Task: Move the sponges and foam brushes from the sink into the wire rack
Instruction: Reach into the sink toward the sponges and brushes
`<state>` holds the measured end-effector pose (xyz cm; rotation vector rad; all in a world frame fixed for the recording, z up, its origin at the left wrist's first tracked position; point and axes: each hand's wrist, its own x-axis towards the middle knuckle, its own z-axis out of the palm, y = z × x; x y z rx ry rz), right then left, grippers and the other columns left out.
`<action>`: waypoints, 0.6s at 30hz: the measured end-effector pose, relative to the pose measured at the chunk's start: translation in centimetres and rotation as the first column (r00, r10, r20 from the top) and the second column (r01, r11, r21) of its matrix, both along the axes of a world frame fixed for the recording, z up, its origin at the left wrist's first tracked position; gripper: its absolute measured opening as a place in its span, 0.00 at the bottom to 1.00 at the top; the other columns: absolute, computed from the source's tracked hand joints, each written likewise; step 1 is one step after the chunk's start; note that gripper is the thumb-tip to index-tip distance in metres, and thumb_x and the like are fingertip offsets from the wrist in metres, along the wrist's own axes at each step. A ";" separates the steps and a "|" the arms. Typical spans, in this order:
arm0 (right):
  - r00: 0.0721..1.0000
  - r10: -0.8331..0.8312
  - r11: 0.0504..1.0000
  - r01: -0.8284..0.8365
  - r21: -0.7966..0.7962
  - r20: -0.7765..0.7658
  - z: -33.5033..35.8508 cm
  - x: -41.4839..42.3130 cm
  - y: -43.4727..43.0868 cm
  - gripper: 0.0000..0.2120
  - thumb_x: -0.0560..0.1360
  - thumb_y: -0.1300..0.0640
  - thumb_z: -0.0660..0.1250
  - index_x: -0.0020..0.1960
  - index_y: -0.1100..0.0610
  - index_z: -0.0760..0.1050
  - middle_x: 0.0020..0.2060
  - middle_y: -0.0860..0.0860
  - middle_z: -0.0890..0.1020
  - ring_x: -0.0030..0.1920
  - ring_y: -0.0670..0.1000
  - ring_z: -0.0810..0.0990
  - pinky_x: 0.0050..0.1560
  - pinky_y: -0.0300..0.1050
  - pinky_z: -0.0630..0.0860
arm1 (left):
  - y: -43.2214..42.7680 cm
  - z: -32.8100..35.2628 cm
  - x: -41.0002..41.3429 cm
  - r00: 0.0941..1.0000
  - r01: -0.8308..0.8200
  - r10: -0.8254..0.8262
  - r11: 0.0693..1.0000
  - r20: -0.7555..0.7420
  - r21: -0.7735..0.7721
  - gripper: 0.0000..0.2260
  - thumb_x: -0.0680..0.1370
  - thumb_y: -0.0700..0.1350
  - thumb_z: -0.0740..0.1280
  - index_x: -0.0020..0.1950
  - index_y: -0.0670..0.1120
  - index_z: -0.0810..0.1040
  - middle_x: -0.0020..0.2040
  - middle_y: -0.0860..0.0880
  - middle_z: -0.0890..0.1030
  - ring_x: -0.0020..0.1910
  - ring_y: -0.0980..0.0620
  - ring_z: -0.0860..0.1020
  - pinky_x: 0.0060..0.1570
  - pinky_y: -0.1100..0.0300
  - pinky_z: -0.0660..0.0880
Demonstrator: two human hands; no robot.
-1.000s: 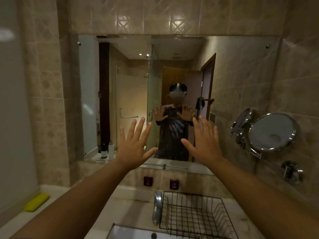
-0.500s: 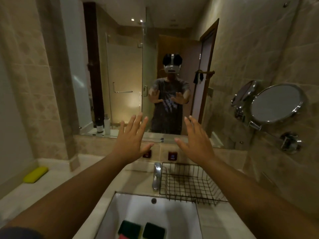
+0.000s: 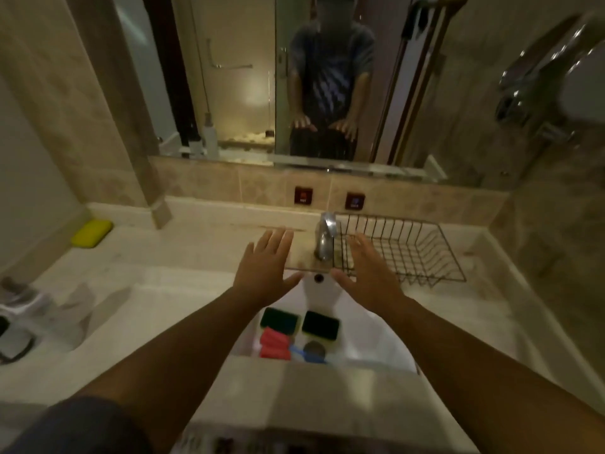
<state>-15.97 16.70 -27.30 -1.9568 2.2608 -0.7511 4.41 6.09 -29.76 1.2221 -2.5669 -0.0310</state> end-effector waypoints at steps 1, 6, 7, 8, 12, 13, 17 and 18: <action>1.000 0.003 0.999 -0.004 0.039 0.024 -1.0 0.4 0.1 0.34 0.75 0.45 0.68 0.75 0.52 0.57 0.75 0.53 0.63 0.73 0.53 0.63 0.63 0.41 0.57 | 0.4 -1.2 0.3 1.000 -0.001 0.000 0.999 0.015 0.053 0.40 0.76 0.65 0.61 0.79 0.47 0.50 0.80 0.45 0.55 0.78 0.44 0.55 0.72 0.40 0.62; 0.998 0.032 0.968 -0.043 0.246 0.051 -6.1 2.2 1.6 0.30 0.77 0.44 0.65 0.74 0.53 0.60 0.72 0.52 0.68 0.70 0.52 0.67 0.64 0.42 0.65 | 3.0 -6.8 1.8 0.991 -0.069 0.038 0.968 0.132 0.241 0.40 0.75 0.66 0.61 0.79 0.47 0.50 0.80 0.46 0.56 0.78 0.43 0.56 0.73 0.43 0.62; 0.998 0.034 0.953 -0.047 0.298 0.051 -7.2 2.4 2.0 0.29 0.77 0.43 0.65 0.73 0.53 0.62 0.70 0.52 0.69 0.68 0.52 0.69 0.64 0.43 0.67 | 3.6 -7.9 2.1 0.987 -0.081 0.041 0.961 0.154 0.264 0.40 0.75 0.66 0.61 0.79 0.48 0.50 0.80 0.46 0.56 0.77 0.43 0.57 0.73 0.43 0.63; 0.998 0.033 0.933 -0.053 0.355 0.062 -8.3 2.5 2.4 0.28 0.77 0.43 0.64 0.72 0.53 0.63 0.69 0.52 0.70 0.67 0.52 0.71 0.62 0.43 0.68 | 4.2 -8.8 2.4 0.985 -0.088 0.041 0.956 0.168 0.281 0.39 0.75 0.66 0.61 0.79 0.49 0.51 0.80 0.47 0.57 0.77 0.43 0.58 0.72 0.43 0.63; 0.998 0.035 0.825 -0.063 0.561 0.060 -12.0 3.0 4.4 0.30 0.76 0.37 0.61 0.72 0.52 0.64 0.69 0.53 0.70 0.66 0.54 0.71 0.63 0.49 0.72 | 6.2 -11.1 2.9 0.978 -0.100 0.023 0.922 0.206 0.373 0.37 0.75 0.63 0.62 0.78 0.49 0.55 0.78 0.47 0.61 0.74 0.45 0.63 0.70 0.46 0.66; 0.998 0.031 0.801 -0.057 0.596 0.054 -12.7 3.1 4.8 0.30 0.76 0.37 0.60 0.71 0.52 0.64 0.69 0.52 0.70 0.66 0.54 0.71 0.63 0.50 0.72 | 6.6 -11.5 2.9 0.980 -0.118 0.039 0.903 0.195 0.412 0.36 0.75 0.63 0.62 0.78 0.49 0.57 0.77 0.48 0.63 0.73 0.46 0.65 0.69 0.47 0.67; 0.999 -0.002 0.758 -0.032 0.651 0.051 -14.6 3.6 5.7 0.29 0.74 0.35 0.61 0.71 0.48 0.65 0.64 0.51 0.73 0.61 0.53 0.74 0.58 0.50 0.74 | 7.5 -12.8 3.6 0.985 -0.150 0.082 0.839 0.152 0.522 0.25 0.73 0.61 0.64 0.68 0.54 0.68 0.62 0.49 0.77 0.58 0.49 0.76 0.55 0.53 0.76; 0.999 -0.004 0.754 -0.029 0.656 0.049 -14.9 3.7 5.8 0.29 0.74 0.35 0.60 0.70 0.48 0.65 0.63 0.52 0.74 0.60 0.53 0.74 0.57 0.51 0.75 | 7.6 -13.1 3.9 0.983 -0.147 0.065 0.834 0.171 0.531 0.24 0.73 0.62 0.64 0.67 0.54 0.69 0.60 0.50 0.78 0.56 0.49 0.76 0.54 0.54 0.76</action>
